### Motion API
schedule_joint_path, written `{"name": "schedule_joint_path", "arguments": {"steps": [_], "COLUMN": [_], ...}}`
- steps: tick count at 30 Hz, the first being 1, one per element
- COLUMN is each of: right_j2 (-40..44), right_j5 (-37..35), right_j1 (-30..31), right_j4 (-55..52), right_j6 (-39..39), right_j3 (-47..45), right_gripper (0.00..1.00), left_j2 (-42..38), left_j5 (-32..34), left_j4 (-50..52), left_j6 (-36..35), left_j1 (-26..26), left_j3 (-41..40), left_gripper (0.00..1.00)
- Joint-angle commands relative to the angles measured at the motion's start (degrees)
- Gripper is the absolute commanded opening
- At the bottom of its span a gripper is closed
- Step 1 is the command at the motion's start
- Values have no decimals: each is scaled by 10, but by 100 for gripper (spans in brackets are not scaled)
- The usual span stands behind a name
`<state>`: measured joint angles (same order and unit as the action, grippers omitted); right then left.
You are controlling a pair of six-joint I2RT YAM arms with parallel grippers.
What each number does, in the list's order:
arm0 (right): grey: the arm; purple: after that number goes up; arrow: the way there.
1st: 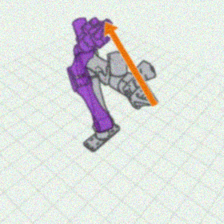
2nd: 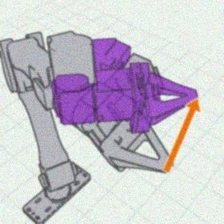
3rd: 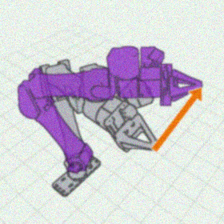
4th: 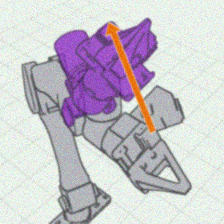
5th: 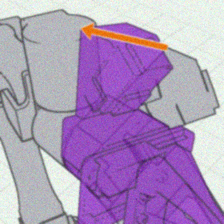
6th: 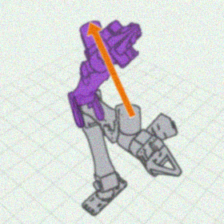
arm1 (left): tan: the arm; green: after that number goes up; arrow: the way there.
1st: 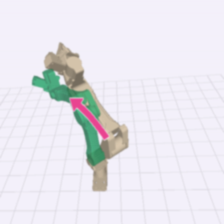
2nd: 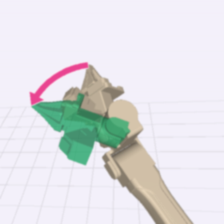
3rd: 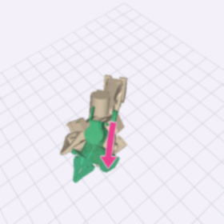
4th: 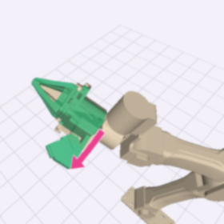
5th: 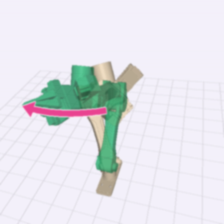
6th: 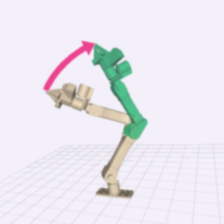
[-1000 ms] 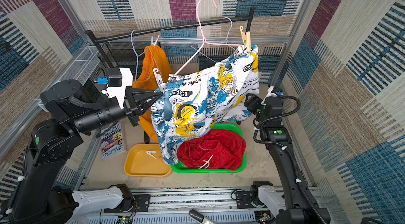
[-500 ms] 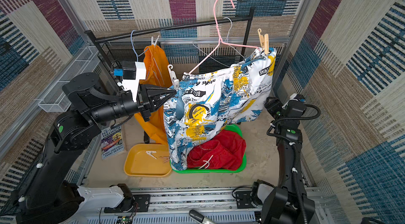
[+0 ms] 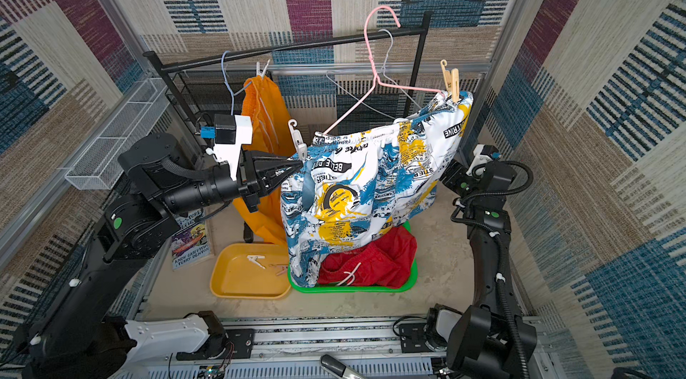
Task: Remove the clothespins securing shorts to the hanger
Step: Pick up the hanger from the clothesline.
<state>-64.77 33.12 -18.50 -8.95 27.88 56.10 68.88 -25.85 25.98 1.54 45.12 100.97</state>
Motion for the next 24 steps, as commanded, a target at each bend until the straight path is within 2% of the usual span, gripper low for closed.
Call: {"name": "schedule_joint_path", "arguments": {"steps": [1,8,14,20,24], "right_j2": [10,39,60,84,83], "right_j5": [35,43,15,-20,-41], "right_j1": [34,105,182,238,287], "right_j4": [9,12,-2,-7,4], "right_j6": [-33,-21,-2,24,40], "right_j3": [9,2,21,14,9], "right_gripper": [74,69,66,63,63], "left_j2": [-5,-4,-17,-23,-27], "left_j5": [-5,20,31,-6,-17], "left_j4": [-75,-72,-68,-79,-94], "left_j6": [4,-19,-25,-12,-8], "left_j1": [0,-3,-37,-90,-104], "left_j3": [-13,-40,-58,-60,-71], "left_gripper": [0,0,0,0,0]}}
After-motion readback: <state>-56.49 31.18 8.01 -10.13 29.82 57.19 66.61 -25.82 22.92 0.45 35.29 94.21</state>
